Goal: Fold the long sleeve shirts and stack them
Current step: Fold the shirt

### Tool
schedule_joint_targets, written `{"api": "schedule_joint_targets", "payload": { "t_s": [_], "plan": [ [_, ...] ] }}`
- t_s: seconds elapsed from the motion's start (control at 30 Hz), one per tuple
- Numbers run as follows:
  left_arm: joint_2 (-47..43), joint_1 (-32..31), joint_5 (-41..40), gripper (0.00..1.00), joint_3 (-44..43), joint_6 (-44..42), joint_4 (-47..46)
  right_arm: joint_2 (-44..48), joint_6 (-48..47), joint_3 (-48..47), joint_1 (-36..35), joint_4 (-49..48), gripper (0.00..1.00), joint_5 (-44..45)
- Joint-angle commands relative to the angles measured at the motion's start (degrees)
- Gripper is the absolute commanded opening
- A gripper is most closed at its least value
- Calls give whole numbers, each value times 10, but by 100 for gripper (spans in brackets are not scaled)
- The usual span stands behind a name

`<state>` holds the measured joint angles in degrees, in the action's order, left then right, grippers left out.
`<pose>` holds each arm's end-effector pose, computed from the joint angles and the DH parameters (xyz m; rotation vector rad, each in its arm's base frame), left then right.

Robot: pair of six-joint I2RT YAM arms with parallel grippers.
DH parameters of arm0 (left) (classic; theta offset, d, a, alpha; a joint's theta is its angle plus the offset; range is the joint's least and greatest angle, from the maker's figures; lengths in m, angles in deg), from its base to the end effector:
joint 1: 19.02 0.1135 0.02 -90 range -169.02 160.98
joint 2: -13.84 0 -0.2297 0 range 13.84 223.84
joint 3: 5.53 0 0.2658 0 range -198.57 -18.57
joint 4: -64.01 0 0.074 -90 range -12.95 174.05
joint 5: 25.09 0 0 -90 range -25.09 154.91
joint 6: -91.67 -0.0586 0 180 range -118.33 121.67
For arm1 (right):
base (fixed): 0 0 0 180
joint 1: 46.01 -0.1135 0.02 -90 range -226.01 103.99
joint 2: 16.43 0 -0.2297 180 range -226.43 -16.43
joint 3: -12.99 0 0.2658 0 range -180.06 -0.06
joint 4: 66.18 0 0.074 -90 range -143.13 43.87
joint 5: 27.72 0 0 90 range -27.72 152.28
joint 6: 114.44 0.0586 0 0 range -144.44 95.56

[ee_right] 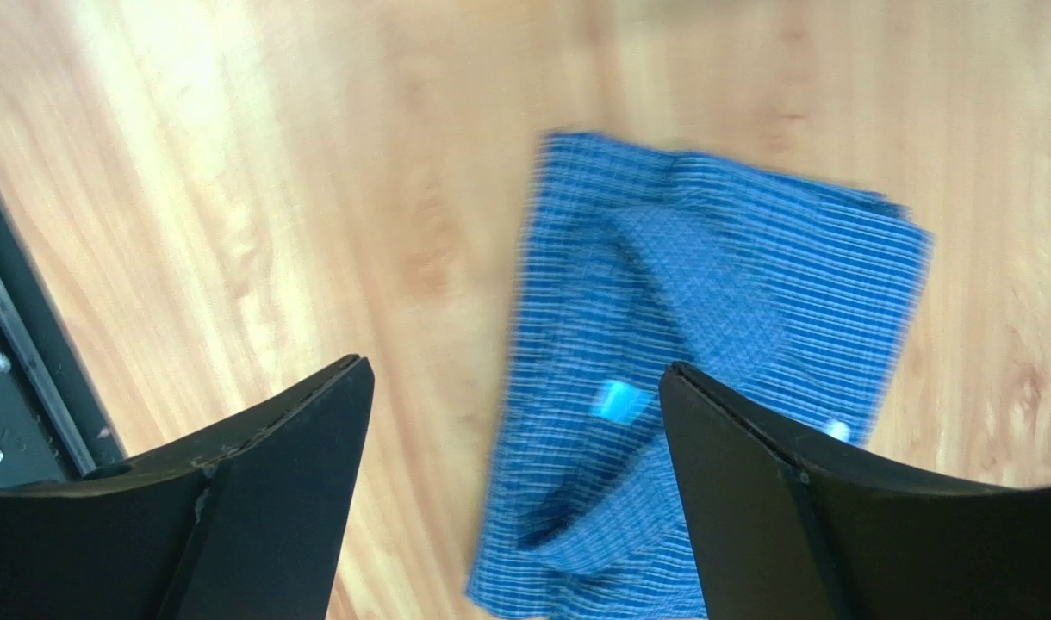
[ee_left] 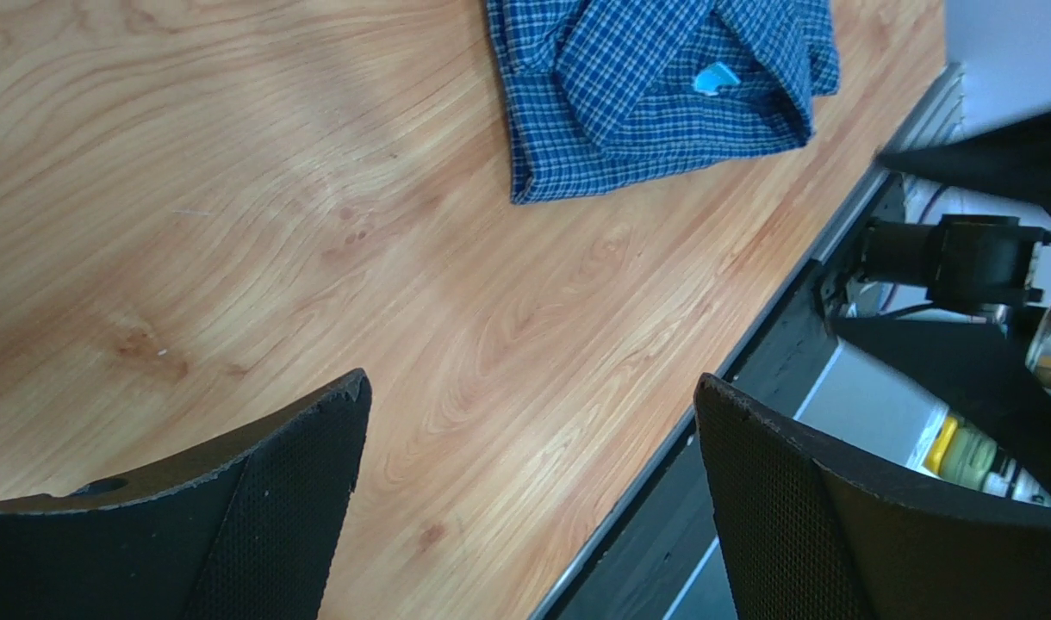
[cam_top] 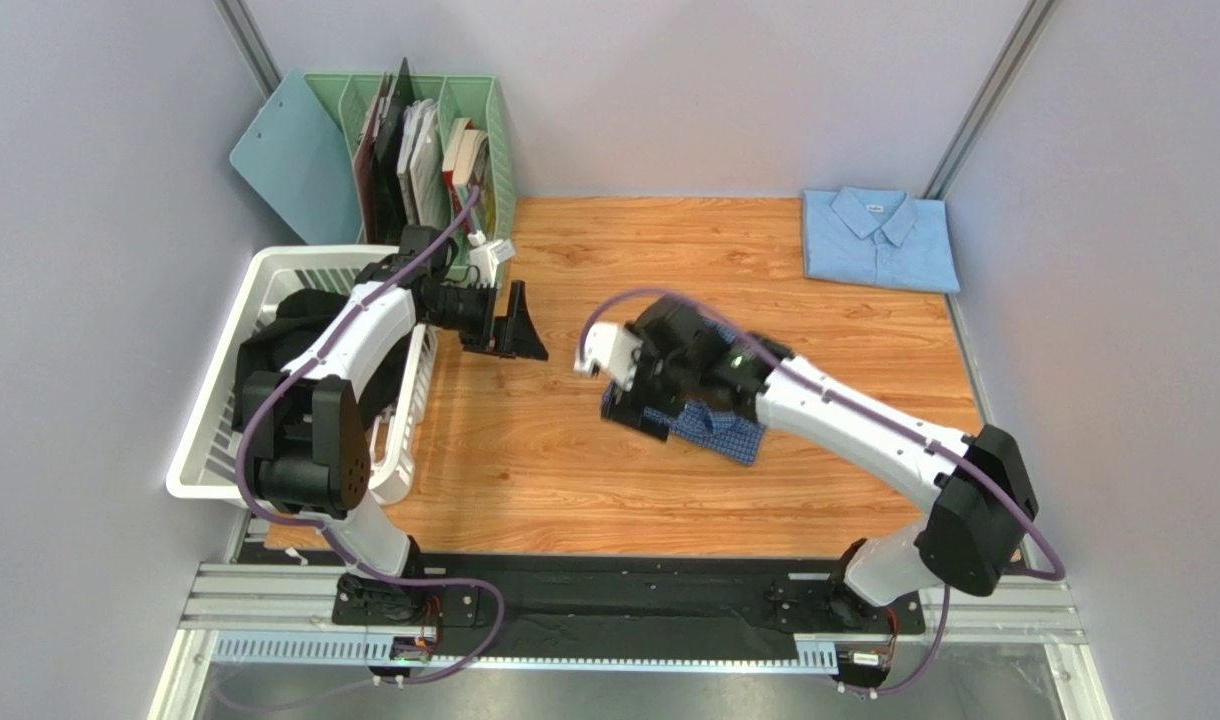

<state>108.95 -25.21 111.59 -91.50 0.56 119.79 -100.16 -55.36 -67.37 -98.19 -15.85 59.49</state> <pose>0.3446 -0.0803 0.1966 0.4034 2.5093 -1.1155 0.2054 0.2693 0.2194 -1.6861 1.8721 0.2126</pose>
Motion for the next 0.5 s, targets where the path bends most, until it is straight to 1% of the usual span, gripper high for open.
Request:
{"api": "schedule_joint_targets", "payload": {
  "t_s": [0.0, 0.03, 0.07, 0.1, 0.13, 0.17, 0.27, 0.3, 0.37, 0.4, 0.43, 0.47],
  "plan": [
    [-31, 4, 37, 97, 12, 25, -42, -47, -25, -89, 175, 86, 79, -162],
    [-33, 4, 36, 96, 15, 24, -42, -86, -28, -106, 204, 99, 75, -168],
    [-35, 4, 37, 96, 16, 23, -42, -105, -30, -123, 254, 121, 70, -170],
    [-35, 4, 36, 96, 16, 21, -42, -124, -51, -142, 272, 139, 62, -171],
    [-35, 4, 34, 95, 16, 20, -40, -160, -56, -167, 289, 152, 58, -166],
    [-34, 4, 29, 95, 15, 18, -41, -172, -59, -173, 316, 165, 55, -172],
    [-20, 4, 22, 95, 9, 12, -25, -213, -83, -172, 333, 177, 43, -156],
    [-19, 4, 20, 94, 8, 12, -21, -220, -85, -169, 333, 180, 33, -150],
    [-18, 4, 21, 93, 8, 12, -13, -241, -82, -146, 332, 199, 22, -146],
    [-17, 4, 22, 92, 8, 15, -9, -246, -79, -135, 330, 212, 14, -150],
    [-16, 4, 21, 91, 9, 18, -3, -247, -76, -122, 328, 225, 13, -158],
    [-16, 4, 20, 89, 9, 22, 1, -240, -61, -86, 320, 246, 13, -188]
  ]
}}
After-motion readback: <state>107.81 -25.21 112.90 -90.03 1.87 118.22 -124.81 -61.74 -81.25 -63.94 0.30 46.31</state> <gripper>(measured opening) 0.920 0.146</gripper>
